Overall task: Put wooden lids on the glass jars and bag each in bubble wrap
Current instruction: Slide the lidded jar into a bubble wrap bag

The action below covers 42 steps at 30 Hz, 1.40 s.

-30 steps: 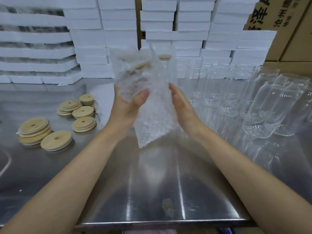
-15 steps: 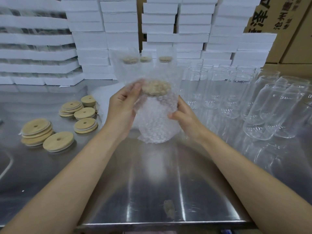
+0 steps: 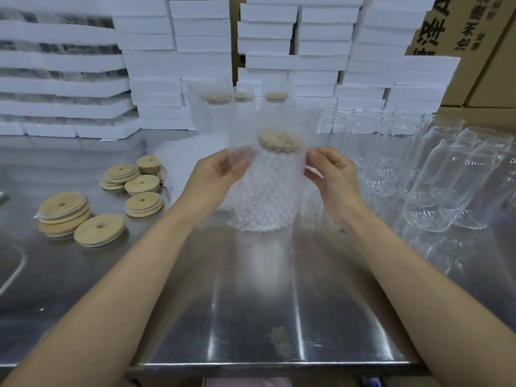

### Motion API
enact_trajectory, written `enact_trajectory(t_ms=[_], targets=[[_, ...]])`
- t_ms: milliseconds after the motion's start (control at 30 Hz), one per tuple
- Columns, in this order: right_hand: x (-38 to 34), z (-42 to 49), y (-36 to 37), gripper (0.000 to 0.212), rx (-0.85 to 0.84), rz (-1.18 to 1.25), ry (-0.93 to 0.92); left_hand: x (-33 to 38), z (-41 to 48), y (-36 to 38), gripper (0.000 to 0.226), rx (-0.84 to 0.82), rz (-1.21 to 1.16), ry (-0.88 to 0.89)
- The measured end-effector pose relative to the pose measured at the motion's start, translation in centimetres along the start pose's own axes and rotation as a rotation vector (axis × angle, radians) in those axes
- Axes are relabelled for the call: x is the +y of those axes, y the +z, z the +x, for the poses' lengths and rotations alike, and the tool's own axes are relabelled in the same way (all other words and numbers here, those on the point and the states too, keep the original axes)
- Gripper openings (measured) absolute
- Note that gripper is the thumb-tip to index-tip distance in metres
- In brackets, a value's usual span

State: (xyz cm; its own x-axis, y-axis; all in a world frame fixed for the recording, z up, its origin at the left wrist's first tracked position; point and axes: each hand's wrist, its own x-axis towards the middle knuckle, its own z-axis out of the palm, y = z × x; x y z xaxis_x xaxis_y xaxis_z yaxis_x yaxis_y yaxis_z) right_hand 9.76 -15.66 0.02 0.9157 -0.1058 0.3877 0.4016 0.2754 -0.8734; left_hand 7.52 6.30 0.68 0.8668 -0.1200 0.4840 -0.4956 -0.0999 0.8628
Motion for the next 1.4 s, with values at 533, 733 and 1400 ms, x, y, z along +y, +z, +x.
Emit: enact_trajectory(t_ms=[533, 733, 1400], targets=[[0.8, -0.1, -1.6, 0.028, -0.345, -1.113, 0.218, 1.4, -0.1, -2.0, 0.045, -0.108, 0.412, -0.646], [0.2, -0.6, -0.7, 0.023, -0.460, -0.919, 0.230, 0.4, -1.3, -0.9, 0.012, -0.425, 0.694, -0.597], [-1.8, -2.0, 3.5, 0.114, -0.221, -0.545, -0.090, -0.5, -1.7, 0.9, 0.042, -0.288, 0.711, -0.217]])
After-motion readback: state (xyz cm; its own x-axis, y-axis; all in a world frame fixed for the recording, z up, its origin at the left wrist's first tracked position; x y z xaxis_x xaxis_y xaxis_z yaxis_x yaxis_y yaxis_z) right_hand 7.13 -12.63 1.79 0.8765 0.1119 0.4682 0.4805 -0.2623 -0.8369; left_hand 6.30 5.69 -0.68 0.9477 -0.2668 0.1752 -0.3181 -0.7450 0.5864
